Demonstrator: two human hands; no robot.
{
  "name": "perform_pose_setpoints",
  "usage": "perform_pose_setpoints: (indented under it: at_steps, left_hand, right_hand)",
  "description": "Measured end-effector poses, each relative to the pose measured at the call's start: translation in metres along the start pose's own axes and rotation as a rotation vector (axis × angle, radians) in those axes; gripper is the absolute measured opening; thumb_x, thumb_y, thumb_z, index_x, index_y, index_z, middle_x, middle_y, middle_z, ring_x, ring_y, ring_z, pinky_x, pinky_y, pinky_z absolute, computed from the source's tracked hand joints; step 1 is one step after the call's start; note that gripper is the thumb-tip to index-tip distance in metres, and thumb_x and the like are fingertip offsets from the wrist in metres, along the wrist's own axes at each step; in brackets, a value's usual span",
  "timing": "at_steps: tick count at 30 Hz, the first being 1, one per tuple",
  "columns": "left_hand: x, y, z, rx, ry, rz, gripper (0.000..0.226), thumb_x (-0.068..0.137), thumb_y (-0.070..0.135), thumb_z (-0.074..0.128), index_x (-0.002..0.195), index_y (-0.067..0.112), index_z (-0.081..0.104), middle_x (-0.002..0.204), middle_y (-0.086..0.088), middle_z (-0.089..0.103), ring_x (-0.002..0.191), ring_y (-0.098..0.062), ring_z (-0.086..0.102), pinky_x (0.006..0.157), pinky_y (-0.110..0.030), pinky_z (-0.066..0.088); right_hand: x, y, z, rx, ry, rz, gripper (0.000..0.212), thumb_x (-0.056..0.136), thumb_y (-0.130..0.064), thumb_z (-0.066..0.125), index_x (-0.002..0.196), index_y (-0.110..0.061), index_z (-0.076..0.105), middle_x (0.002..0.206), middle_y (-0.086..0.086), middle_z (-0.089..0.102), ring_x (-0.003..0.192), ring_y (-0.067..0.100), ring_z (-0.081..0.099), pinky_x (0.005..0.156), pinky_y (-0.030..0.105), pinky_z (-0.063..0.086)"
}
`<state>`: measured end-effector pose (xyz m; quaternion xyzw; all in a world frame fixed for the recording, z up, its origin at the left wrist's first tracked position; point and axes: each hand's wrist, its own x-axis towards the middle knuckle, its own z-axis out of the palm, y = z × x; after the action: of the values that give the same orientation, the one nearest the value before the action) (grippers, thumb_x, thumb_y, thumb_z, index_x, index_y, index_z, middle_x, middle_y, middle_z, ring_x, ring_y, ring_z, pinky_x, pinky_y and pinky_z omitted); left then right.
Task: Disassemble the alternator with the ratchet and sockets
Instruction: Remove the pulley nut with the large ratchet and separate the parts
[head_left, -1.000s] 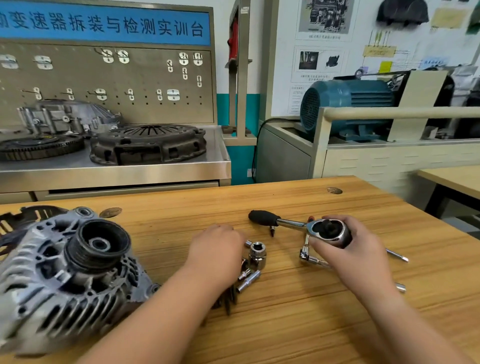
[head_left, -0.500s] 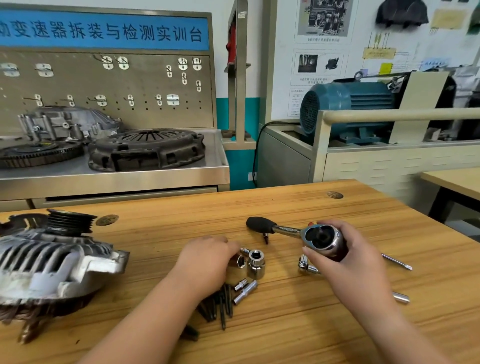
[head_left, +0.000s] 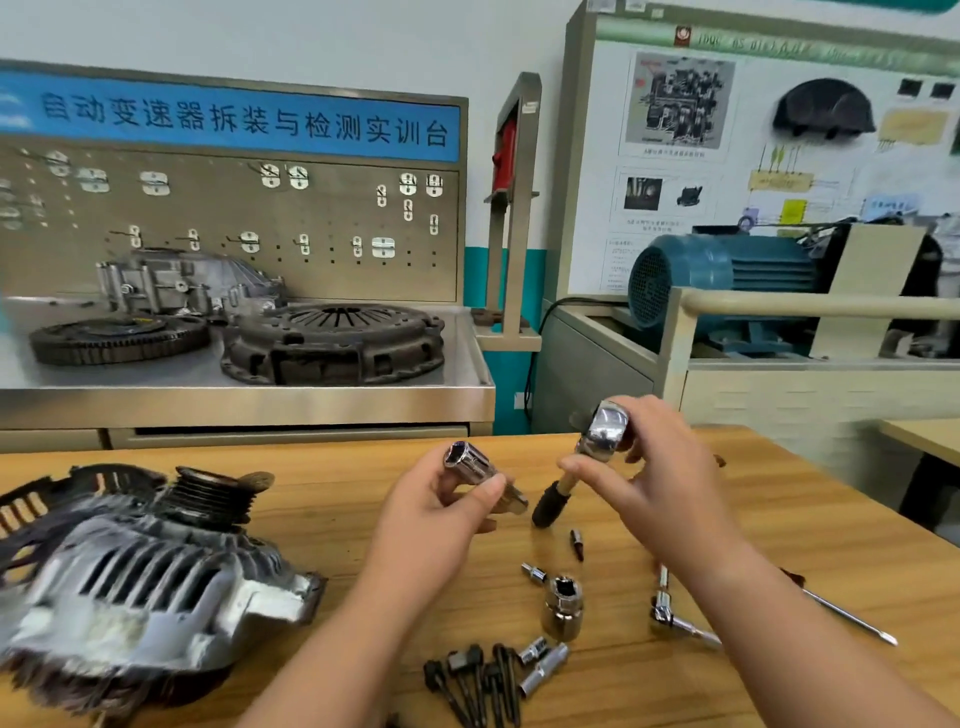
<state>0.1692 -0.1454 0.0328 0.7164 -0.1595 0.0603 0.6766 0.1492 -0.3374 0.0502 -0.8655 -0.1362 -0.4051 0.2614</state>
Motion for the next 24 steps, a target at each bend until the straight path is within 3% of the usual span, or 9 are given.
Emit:
perform_pose_setpoints:
  at_steps: [2, 4, 7, 9, 13, 15, 20, 24]
  left_hand:
    - [-0.001, 0.005, -0.003, -0.033, 0.011, 0.01, 0.009, 0.085, 0.012, 0.064, 0.089, 0.02, 0.064, 0.087, 0.008, 0.074, 0.083, -0.008, 0.07, 0.066, -0.024, 0.057]
    - [-0.001, 0.008, -0.007, -0.046, 0.032, 0.014, 0.007, 0.086, 0.013, 0.063, 0.088, 0.02, 0.064, 0.086, 0.009, 0.074, 0.082, -0.007, 0.07, 0.065, -0.022, 0.056]
    - [-0.001, 0.013, -0.011, -0.016, 0.069, 0.053, 0.009, 0.086, 0.016, 0.063, 0.087, 0.025, 0.063, 0.085, 0.009, 0.073, 0.081, -0.006, 0.069, 0.064, -0.02, 0.055]
    - [-0.001, 0.015, -0.012, 0.079, 0.067, 0.106, 0.011, 0.086, 0.019, 0.064, 0.086, 0.03, 0.063, 0.084, 0.013, 0.071, 0.08, -0.003, 0.067, 0.068, -0.021, 0.055]
    - [-0.003, 0.022, -0.014, 0.208, 0.059, 0.207, 0.007, 0.085, 0.025, 0.065, 0.081, 0.031, 0.062, 0.078, 0.013, 0.067, 0.07, 0.001, 0.061, 0.067, -0.016, 0.051]
    - [-0.004, 0.028, -0.017, 0.234, 0.086, 0.286, 0.009, 0.085, 0.027, 0.063, 0.077, 0.03, 0.06, 0.076, 0.013, 0.065, 0.067, 0.0, 0.058, 0.062, -0.012, 0.047]
    - [-0.01, 0.049, -0.026, 0.257, 0.091, 0.46, 0.01, 0.082, 0.041, 0.053, 0.074, 0.036, 0.056, 0.07, 0.009, 0.062, 0.063, -0.008, 0.059, 0.061, -0.029, 0.055]
    - [-0.018, 0.063, -0.026, 0.359, 0.034, 0.673, 0.013, 0.088, 0.04, 0.05, 0.078, 0.049, 0.05, 0.061, 0.022, 0.051, 0.054, 0.002, 0.047, 0.05, -0.008, 0.036]
  right_hand:
    - [0.014, 0.002, 0.015, -0.032, 0.027, 0.01, 0.043, 0.074, -0.073, 0.043, 0.094, -0.036, 0.047, 0.09, -0.018, 0.048, 0.093, -0.008, 0.045, 0.069, 0.011, 0.035]
    - [0.02, 0.003, 0.03, 0.083, 0.068, 0.118, 0.052, 0.073, -0.076, 0.039, 0.102, -0.032, 0.043, 0.091, -0.016, 0.053, 0.09, -0.009, 0.05, 0.065, 0.012, 0.039]
    - [0.025, 0.002, 0.046, 0.325, 0.136, 0.244, 0.051, 0.072, -0.073, 0.043, 0.102, -0.032, 0.04, 0.083, -0.004, 0.063, 0.072, 0.003, 0.062, 0.06, 0.021, 0.049]
    - [0.033, -0.004, 0.046, 0.513, 0.221, 0.297, 0.046, 0.074, -0.067, 0.047, 0.099, -0.029, 0.045, 0.077, -0.004, 0.059, 0.059, 0.005, 0.058, 0.059, 0.032, 0.051]
    - [0.059, -0.025, 0.015, 1.174, 0.555, 0.372, 0.041, 0.092, -0.06, 0.044, 0.093, -0.019, 0.048, 0.06, -0.006, 0.044, 0.043, 0.008, 0.034, 0.039, 0.021, 0.029]
    - [0.066, -0.038, -0.009, 1.381, 0.578, 0.354, 0.046, 0.094, -0.061, 0.037, 0.103, -0.016, 0.043, 0.06, -0.003, 0.04, 0.042, 0.008, 0.029, 0.037, 0.017, 0.024]
    - [0.049, -0.069, -0.044, 1.535, 0.146, 0.516, 0.067, 0.093, -0.069, 0.022, 0.098, -0.011, 0.054, 0.058, -0.001, 0.04, 0.038, 0.007, 0.025, 0.031, 0.015, 0.022]
    - [0.032, -0.081, -0.037, 1.544, -0.242, 0.64, 0.052, 0.099, -0.043, 0.032, 0.11, -0.005, 0.066, 0.06, 0.004, 0.041, 0.037, 0.01, 0.029, 0.033, 0.014, 0.025]
